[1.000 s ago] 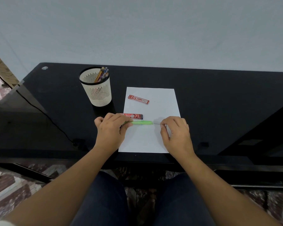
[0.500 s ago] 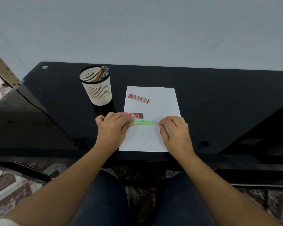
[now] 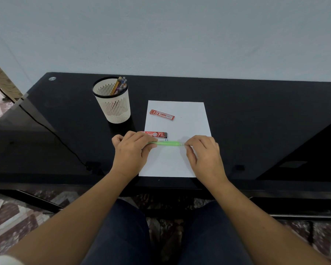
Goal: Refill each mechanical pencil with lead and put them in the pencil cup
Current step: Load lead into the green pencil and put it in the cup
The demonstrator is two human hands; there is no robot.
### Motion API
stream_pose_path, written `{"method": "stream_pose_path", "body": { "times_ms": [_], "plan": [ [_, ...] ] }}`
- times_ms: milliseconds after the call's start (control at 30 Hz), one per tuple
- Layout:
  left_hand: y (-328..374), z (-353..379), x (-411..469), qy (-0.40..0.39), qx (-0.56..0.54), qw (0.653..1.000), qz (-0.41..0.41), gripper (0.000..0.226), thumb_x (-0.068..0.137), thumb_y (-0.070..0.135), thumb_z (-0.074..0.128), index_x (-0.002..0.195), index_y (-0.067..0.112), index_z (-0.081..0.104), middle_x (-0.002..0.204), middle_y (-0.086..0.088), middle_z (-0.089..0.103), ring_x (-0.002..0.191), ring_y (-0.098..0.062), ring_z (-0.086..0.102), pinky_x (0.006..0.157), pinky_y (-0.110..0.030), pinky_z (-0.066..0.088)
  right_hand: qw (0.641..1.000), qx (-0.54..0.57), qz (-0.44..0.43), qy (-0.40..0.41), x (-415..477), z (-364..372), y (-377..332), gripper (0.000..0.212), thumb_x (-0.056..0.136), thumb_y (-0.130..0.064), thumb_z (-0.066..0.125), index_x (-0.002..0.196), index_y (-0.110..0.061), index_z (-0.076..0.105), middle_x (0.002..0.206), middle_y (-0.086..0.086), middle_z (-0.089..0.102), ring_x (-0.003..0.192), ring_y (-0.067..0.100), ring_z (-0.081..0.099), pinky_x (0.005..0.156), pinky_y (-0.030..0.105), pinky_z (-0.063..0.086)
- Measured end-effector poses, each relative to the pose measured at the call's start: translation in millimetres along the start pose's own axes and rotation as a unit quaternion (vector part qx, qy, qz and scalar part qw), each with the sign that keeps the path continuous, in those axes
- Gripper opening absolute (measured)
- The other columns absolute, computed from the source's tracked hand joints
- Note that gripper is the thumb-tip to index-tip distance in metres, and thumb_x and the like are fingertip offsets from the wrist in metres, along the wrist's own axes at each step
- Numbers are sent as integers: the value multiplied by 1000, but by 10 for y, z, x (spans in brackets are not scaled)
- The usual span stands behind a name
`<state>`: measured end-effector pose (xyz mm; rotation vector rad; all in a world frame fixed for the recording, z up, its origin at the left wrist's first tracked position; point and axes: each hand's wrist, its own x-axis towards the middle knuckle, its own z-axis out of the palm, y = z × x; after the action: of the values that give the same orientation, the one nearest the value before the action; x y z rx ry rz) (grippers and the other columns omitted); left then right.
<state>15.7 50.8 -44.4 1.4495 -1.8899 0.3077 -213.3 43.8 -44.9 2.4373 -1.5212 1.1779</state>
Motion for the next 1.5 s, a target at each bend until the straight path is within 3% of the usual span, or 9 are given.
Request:
{"method": "stream_pose_path", "body": {
  "times_ms": [200,400,600,767,900,1200,1300,1500],
  "plan": [
    [-5,14,-2,-3,2,1000,6,12,87,35,63,92,28,72,96,14,69,85,-11,59,81,-32,20,1000,-3,-11,5,6,-10,-5,19,93,-23,50,94,-15,66,97,-1,62,91,14,50,78,23,36],
    [-4,4,-2,-5,6,1000,6,14,88,35,62,92,27,72,97,13,70,86,-12,59,81,-32,20,1000,-16,-10,-3,13,-11,-22,20,93,-24,48,93,-15,66,98,-1,63,91,17,53,77,28,39],
    [-2,3,-2,-10,14,1000,7,13,88,35,62,94,28,72,97,14,69,87,-11,58,82,-31,18,1000,-24,-4,-7,11,-17,-25,5,89,-14,63,93,-15,65,97,-2,63,91,17,53,76,29,40],
    [-2,8,-6,-13,14,1000,6,13,88,35,63,94,28,72,98,14,69,87,-11,58,82,-31,18,1000,-17,-8,-3,7,-10,-14,6,91,-16,60,94,-16,65,98,-2,63,92,16,53,78,27,38],
    [-7,12,-2,-12,9,1000,8,13,89,34,63,94,28,72,97,15,69,87,-11,59,82,-32,19,1000,-9,-15,10,6,2,-13,19,93,-24,50,93,-15,66,98,-1,64,92,14,51,78,24,35],
    [-5,11,-1,-14,-1,1000,19,16,91,35,60,95,28,74,98,15,70,87,-12,60,82,-31,19,999,-8,-21,26,10,14,-15,19,92,-21,51,92,-13,69,97,0,65,92,14,50,77,26,38],
    [-5,10,-4,-17,-3,1000,14,15,90,35,60,94,28,73,98,15,70,88,-12,60,82,-32,20,999,-10,-23,38,-1,18,-4,20,90,-23,57,101,-13,70,103,1,66,97,15,51,78,32,44],
    [17,-21,-1,-23,-5,999,-25,19,91,36,55,96,26,70,97,12,69,81,-9,58,81,-30,19,998,-38,51,6,28,-45,-63,64,82,-36,72,135,-14,44,123,4,57,108,16,46,90,33,38]
  ]
}}
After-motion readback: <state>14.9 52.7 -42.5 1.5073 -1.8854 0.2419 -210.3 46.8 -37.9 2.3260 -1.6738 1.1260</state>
